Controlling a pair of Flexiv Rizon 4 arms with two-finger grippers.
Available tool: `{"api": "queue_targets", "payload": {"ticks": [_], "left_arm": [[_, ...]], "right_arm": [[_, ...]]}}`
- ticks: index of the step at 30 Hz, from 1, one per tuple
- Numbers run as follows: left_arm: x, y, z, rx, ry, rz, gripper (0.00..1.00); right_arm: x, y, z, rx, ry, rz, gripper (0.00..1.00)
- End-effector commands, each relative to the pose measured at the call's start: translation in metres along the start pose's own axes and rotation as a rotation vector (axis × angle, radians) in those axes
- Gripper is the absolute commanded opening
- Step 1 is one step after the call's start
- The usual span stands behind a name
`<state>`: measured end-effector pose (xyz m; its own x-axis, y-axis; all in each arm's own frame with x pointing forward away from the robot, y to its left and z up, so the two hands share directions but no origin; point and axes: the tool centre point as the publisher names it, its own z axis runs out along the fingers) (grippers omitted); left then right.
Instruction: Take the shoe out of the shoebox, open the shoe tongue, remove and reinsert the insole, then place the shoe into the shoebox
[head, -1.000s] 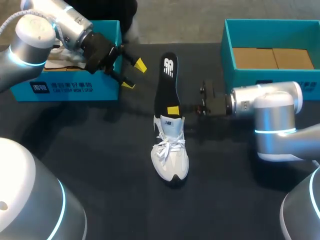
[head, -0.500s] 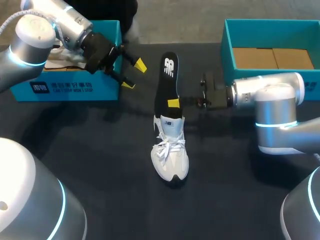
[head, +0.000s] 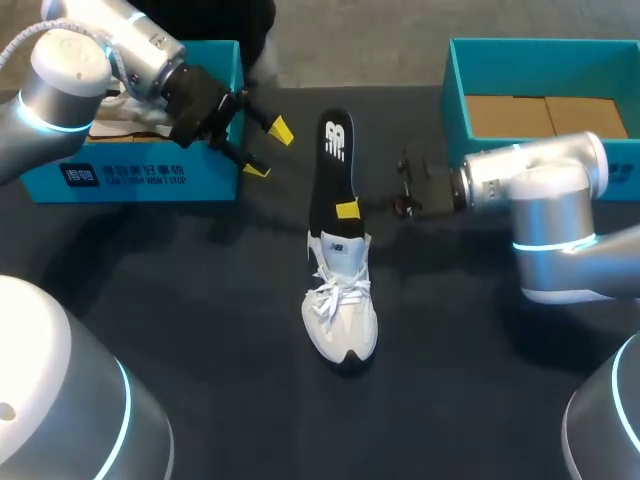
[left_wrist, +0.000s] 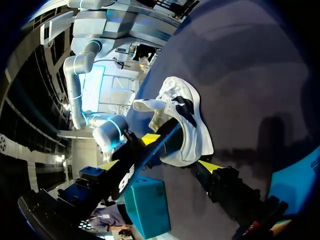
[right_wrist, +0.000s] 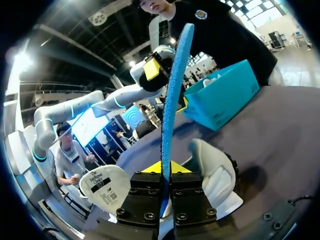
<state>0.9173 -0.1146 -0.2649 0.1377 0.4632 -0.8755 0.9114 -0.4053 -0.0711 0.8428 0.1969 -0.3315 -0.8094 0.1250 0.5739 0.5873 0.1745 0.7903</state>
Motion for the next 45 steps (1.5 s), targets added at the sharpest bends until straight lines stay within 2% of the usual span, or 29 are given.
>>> {"api": "queue_targets", "payload": {"ticks": [1, 14, 15, 16, 19, 24, 28, 30, 32, 45], "left_arm": [[0.001, 0.001, 0.000, 0.003, -0.001, 0.002, 1.00], [0.001, 0.001, 0.000, 0.003, -0.001, 0.002, 1.00], [0.001, 0.001, 0.000, 0.003, -0.001, 0.002, 1.00], [0.001, 0.001, 0.000, 0.003, -0.001, 0.002, 1.00], [0.001, 0.001, 0.000, 0.003, -0.001, 0.002, 1.00], [0.001, 0.001, 0.000, 0.003, -0.001, 0.002, 1.00], [0.001, 0.001, 0.000, 0.003, -0.001, 0.002, 1.00], [0.001, 0.001, 0.000, 0.003, -0.001, 0.002, 1.00], [0.001, 0.001, 0.000, 0.003, -0.001, 0.002, 1.00], [0.001, 0.001, 0.000, 0.003, -0.001, 0.002, 1.00]], "right_arm": [[0.005, -0.010, 0.003, 0.005, -0.005, 0.011, 0.00], [0.012, -0.023, 0.005, 0.023, -0.004, 0.037, 0.00], [0.011, -0.020, 0.005, 0.018, -0.006, 0.033, 0.21], [0.012, -0.017, 0.004, 0.017, -0.008, 0.026, 0.32], [0.011, -0.008, 0.004, 0.014, -0.006, 0.009, 0.33], [0.008, 0.007, 0.005, 0.024, -0.002, -0.017, 0.31], [0.003, 0.014, 0.007, 0.031, 0.003, -0.024, 0.24], [0.001, 0.016, 0.008, 0.034, 0.005, -0.025, 0.16], [-0.001, 0.016, 0.010, 0.045, 0.009, -0.026, 0.00], [0.004, -0.008, 0.013, 0.086, 0.040, 0.040, 0.00]]}}
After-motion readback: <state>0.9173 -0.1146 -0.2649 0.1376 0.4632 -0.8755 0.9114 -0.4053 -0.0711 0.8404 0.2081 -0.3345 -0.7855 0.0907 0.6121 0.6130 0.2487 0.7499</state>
